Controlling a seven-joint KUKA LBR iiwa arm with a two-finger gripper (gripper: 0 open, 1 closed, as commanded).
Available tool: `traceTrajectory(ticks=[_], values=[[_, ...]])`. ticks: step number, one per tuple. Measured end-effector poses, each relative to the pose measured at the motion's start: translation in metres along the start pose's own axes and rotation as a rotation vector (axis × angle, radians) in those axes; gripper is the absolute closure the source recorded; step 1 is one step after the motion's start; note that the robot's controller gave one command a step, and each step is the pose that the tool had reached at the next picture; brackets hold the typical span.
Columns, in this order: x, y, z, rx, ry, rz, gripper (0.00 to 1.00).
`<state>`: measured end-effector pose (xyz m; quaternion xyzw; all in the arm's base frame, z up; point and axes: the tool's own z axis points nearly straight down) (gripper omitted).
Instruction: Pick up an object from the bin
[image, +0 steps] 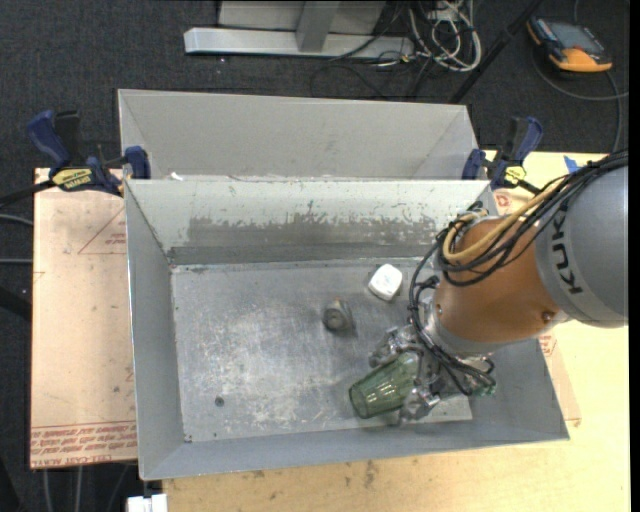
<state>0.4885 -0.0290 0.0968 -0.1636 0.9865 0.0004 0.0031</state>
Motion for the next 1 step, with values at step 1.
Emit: traceTrajectory(ticks=[1], values=[[-0.0006, -0.0001, -0.0146, 0.0, 0.002, 0.001, 1.0]])
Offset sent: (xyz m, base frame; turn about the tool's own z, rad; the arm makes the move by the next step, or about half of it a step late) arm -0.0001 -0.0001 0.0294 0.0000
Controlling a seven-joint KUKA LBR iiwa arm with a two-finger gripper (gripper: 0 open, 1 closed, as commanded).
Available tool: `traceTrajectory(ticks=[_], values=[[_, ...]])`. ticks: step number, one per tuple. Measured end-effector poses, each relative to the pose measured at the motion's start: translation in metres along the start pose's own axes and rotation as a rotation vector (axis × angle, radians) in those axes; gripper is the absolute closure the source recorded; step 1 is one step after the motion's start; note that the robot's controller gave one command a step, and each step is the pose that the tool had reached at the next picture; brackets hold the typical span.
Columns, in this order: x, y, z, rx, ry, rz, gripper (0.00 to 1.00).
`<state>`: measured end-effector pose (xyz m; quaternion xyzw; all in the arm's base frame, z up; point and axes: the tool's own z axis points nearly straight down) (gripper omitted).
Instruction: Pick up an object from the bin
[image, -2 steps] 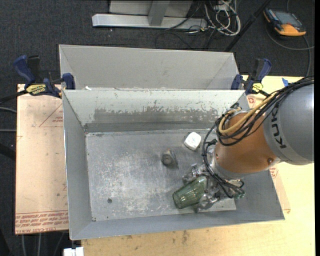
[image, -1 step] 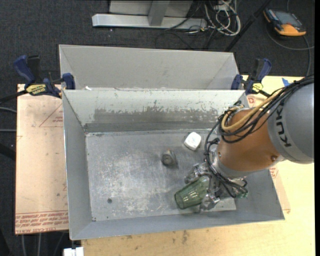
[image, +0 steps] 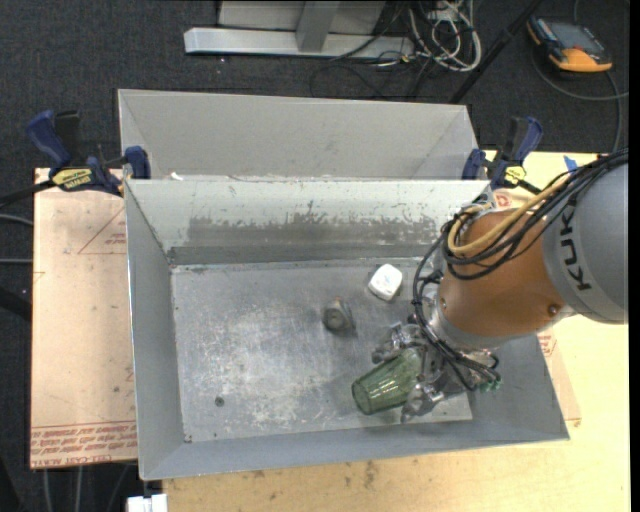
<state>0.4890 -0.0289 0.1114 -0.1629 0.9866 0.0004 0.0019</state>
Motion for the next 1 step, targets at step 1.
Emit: traceTrajectory(ticks=[1], values=[[-0.0006, -0.0001, -0.0075, 0.001, -0.001, 0.0, 1.0]])
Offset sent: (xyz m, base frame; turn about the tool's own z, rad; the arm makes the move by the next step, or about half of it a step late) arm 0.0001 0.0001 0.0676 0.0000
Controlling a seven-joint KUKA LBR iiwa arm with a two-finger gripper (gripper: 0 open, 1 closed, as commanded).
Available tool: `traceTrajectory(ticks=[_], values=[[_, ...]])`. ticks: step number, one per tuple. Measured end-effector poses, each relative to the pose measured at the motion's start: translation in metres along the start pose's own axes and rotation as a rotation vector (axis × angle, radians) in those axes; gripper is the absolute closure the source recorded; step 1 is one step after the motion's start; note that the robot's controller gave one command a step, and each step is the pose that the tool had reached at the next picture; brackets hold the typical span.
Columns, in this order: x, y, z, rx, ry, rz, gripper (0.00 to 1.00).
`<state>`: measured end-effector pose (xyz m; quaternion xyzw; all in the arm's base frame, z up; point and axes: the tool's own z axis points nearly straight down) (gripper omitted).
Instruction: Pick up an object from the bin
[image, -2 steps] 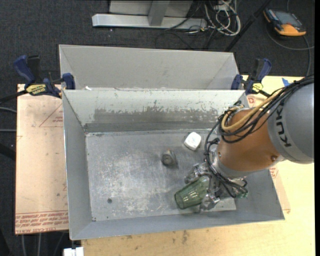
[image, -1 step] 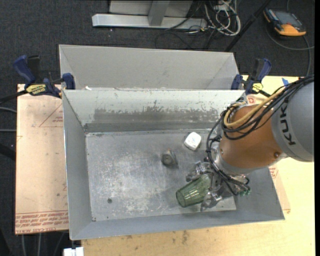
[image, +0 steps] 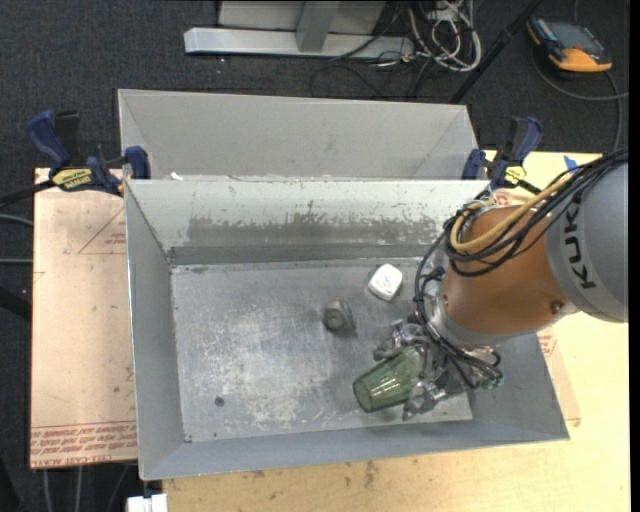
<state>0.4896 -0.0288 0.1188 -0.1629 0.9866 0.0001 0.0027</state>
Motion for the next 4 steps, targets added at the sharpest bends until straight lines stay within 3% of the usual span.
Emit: traceTrajectory(ticks=[1, 4], values=[[0.001, 0.001, -0.008, -0.004, 0.008, 0.0, 1.0], [0.0, 0.0, -0.05, -0.002, 0.004, 0.001, 1.0]])
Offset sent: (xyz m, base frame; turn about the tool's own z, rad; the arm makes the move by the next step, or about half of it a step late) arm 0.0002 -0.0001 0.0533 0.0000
